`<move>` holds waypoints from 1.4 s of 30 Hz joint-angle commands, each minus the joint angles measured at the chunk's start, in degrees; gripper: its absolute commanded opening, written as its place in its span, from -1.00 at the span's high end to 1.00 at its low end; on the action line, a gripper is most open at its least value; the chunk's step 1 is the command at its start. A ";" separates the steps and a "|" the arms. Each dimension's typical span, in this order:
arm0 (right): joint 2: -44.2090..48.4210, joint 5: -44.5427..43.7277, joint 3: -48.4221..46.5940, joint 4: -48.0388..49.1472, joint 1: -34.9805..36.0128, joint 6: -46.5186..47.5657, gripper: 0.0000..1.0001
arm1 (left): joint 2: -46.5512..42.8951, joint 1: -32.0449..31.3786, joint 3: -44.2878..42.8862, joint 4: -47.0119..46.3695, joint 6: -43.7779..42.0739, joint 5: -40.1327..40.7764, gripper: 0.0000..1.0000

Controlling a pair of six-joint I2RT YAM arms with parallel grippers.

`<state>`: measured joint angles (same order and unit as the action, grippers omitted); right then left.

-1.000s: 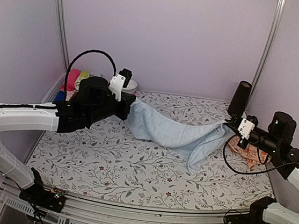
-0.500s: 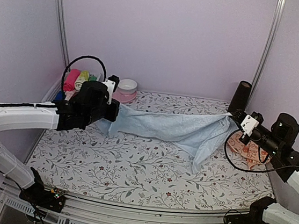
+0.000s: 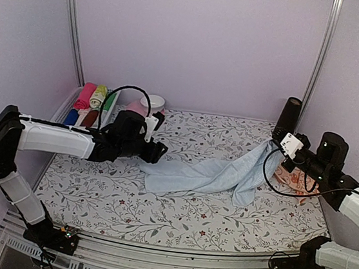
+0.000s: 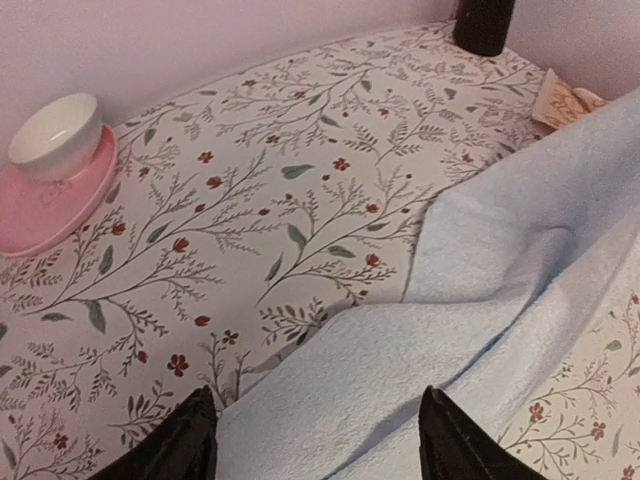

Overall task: Roll the towels
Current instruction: Adjust the towel at the center of the board.

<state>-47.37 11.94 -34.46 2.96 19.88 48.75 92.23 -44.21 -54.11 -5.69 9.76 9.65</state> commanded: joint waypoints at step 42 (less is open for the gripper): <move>-21.27 -25.29 -8.66 2.39 0.17 -6.57 0.94 | 24.94 -18.48 -7.13 5.01 -15.82 22.79 0.05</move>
<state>-68.34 -12.14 -41.39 4.29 19.88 42.83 115.48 -62.22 -61.45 -7.14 -8.12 26.83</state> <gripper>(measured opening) 0.032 0.488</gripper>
